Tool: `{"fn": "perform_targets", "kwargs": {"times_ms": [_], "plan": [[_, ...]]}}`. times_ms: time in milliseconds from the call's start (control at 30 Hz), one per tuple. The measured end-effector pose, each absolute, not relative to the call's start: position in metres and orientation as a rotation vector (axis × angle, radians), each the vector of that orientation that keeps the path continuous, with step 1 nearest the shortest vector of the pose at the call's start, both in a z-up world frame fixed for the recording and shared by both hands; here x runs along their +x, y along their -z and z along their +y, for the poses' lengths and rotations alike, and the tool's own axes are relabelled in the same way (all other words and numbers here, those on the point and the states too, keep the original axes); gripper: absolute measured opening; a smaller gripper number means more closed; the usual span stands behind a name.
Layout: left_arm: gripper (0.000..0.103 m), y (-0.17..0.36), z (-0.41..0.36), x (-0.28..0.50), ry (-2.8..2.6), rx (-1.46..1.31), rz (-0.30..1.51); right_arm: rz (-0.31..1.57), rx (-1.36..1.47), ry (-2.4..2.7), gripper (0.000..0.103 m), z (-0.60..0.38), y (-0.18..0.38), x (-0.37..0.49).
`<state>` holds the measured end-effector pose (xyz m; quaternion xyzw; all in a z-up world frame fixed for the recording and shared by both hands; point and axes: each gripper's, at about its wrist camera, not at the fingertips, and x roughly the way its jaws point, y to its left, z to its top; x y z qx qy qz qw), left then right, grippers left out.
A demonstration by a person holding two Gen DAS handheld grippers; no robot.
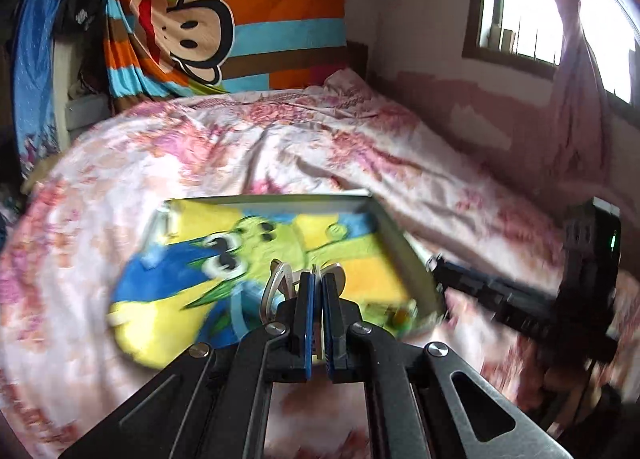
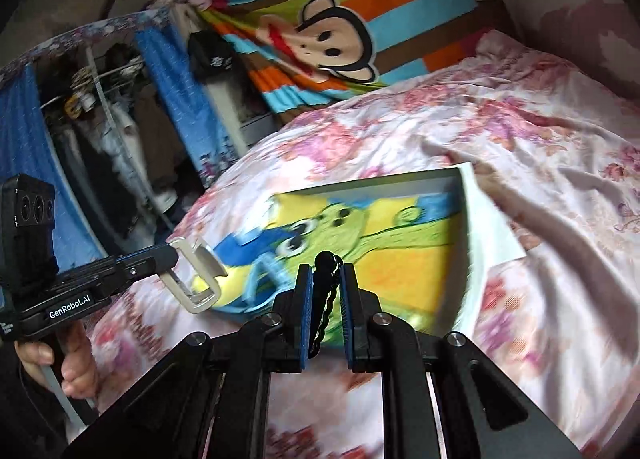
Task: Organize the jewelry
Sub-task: 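Lower the key ring and the clip into the tray and open both grippers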
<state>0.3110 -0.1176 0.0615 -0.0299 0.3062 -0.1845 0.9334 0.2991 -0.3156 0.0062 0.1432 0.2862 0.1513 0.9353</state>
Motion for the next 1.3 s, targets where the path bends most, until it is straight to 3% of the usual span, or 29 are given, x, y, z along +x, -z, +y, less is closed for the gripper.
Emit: {"fn": "perform_targets", "kwargs": {"times_ms": [433, 467, 533, 600, 667, 733, 800, 1067, 1133, 1300], "plan": [[0.005, 0.009, -0.146, 0.379, 0.368, -0.227, 0.798, 0.676, 0.238, -0.223, 0.013, -0.321, 0.043, 0.336], [0.005, 0.009, -0.144, 0.38, 0.366, -0.234, 0.809, 0.674, 0.235, -0.216, 0.015, -0.321, 0.042, 0.334], [0.006, 0.006, -0.142, 0.379, 0.37, -0.235, 0.822, 0.662, 0.234, -0.201, 0.031, -0.323, 0.038, 0.332], [0.018, -0.001, -0.138, 0.373, 0.374, -0.232, 0.813, 0.641, 0.238, -0.191, 0.042, -0.325, 0.032, 0.328], [0.027, -0.011, -0.132, 0.363, 0.379, -0.233, 0.788, 0.629, 0.233, -0.18, 0.042, -0.325, 0.025, 0.323], [0.046, -0.024, -0.125, 0.351, 0.379, -0.242, 0.759, 0.615, 0.229, -0.171, 0.047, -0.324, 0.015, 0.317], [0.088, -0.04, -0.113, 0.333, 0.355, -0.269, 0.706, 0.593, 0.223, -0.155, 0.059, -0.323, 0.005, 0.307], [0.103, -0.092, -0.078, 0.255, 0.291, -0.23, 0.552, 0.471, 0.207, -0.13, 0.085, -0.311, -0.049, 0.235], [0.103, -0.1, -0.071, 0.232, 0.279, -0.22, 0.509, 0.432, 0.19, -0.125, 0.094, -0.306, -0.062, 0.213], [0.103, -0.105, -0.051, 0.175, 0.255, -0.208, 0.454, 0.34, 0.128, -0.125, 0.102, -0.284, -0.084, 0.155]]}}
